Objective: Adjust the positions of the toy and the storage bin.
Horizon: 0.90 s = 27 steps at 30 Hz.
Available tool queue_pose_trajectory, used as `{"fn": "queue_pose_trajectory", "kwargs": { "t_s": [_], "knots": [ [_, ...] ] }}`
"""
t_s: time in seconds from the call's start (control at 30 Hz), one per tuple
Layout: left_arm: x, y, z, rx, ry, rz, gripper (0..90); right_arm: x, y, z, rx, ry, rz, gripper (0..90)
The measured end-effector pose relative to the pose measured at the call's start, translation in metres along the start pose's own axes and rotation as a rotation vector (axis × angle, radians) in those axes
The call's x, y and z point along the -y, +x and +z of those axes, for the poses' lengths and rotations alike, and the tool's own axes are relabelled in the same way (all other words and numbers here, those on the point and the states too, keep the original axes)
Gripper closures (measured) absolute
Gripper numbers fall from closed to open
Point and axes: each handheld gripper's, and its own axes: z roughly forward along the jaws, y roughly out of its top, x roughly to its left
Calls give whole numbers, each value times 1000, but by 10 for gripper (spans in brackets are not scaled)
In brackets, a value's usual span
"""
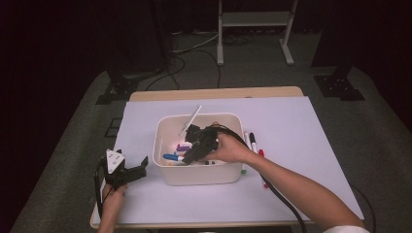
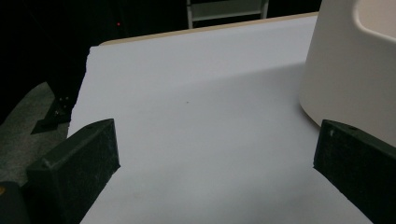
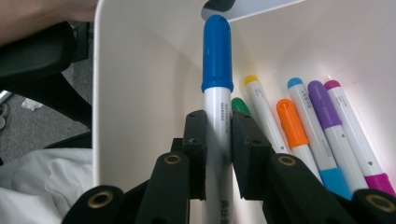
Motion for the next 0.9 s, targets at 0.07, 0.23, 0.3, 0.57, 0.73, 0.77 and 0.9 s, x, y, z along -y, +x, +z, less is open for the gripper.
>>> {"fn": "queue_pose_trajectory", "kwargs": {
  "t_s": [0.07,0.23,0.3,0.57,0.73,0.77,0.9],
  "knots": [
    [0,0,0,0,0,2,0,0,-1,3,3,13,-7,759],
    [0,0,0,0,-1,2,0,1,0,8,19,44,-5,737],
    [0,0,0,1,-1,1,0,0,0,8,23,42,-1,714],
    [0,0,0,1,-1,0,0,3,0,-13,42,-10,2,706],
    [0,0,0,0,1,-2,0,8,1,-33,58,-53,11,699],
    [0,0,0,0,2,-3,0,10,1,-38,62,-65,13,698],
    [0,0,0,0,1,-1,0,19,1,-58,85,-101,31,682]
  ]
}}
